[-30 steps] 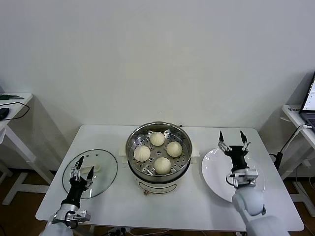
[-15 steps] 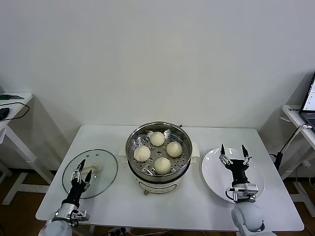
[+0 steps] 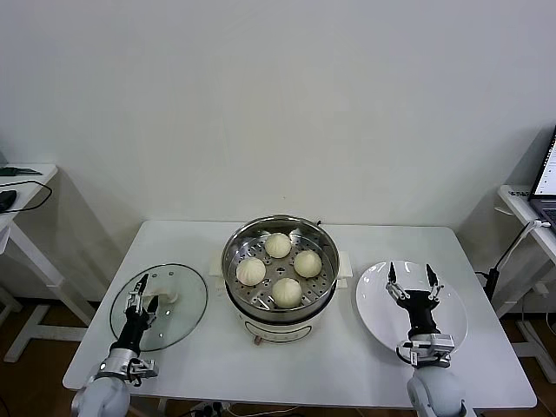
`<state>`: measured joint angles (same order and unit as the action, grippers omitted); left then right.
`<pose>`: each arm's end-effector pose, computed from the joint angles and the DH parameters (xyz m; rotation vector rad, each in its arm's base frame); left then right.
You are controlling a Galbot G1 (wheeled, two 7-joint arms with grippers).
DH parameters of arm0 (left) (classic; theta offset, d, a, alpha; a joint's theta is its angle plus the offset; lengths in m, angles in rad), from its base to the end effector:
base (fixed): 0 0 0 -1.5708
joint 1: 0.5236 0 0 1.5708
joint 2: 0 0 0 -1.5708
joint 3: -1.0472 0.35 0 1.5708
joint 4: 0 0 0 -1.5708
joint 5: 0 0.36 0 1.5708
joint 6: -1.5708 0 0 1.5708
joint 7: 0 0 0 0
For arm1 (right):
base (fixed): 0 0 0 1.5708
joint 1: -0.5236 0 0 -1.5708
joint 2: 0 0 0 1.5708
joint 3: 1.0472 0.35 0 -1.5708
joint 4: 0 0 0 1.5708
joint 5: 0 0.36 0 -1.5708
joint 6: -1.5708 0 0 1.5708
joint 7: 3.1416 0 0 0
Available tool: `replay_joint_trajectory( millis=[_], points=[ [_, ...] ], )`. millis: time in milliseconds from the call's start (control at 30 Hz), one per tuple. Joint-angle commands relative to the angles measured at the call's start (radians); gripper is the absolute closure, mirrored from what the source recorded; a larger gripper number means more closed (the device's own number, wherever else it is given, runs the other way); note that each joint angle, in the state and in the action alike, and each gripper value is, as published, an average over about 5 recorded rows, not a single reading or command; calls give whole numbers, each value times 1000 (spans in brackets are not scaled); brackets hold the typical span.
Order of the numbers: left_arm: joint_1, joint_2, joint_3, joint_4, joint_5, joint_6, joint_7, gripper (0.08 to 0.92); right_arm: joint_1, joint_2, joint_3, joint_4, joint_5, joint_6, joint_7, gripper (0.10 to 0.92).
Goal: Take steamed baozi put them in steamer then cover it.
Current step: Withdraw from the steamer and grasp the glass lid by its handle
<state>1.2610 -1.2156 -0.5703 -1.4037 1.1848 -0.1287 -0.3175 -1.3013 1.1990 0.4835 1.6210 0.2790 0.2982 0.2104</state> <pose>0.2662 0.1581 -0.4451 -0.0496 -2.2638 -2.1569 0.2687 -0.1072 -0.3947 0.2034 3.0471 -0.0991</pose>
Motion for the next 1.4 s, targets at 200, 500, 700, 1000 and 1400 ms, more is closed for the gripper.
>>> replay_joint_trajectory(
  millis=[200, 500, 700, 1000, 1400],
  points=[
    [-73, -7, 24, 76, 11, 22, -4, 177, -11, 4, 9, 1, -19, 6, -2, 203],
    [-85, -8, 30, 91, 0, 33, 18, 186, -10, 4, 10, 1, -27, 8, -1, 203],
    [-89, -6, 36, 106, -12, 41, 32, 329, -8, 3, 9, 5, -27, 7, 2, 203],
    [-92, -10, 39, 119, -21, 43, 44, 589, -9, 3, 9, 5, -28, 9, 3, 203],
    [-75, -3, 32, 59, -66, 34, 35, 800, -10, 10, 10, -3, -36, 20, 0, 203]
  ],
)
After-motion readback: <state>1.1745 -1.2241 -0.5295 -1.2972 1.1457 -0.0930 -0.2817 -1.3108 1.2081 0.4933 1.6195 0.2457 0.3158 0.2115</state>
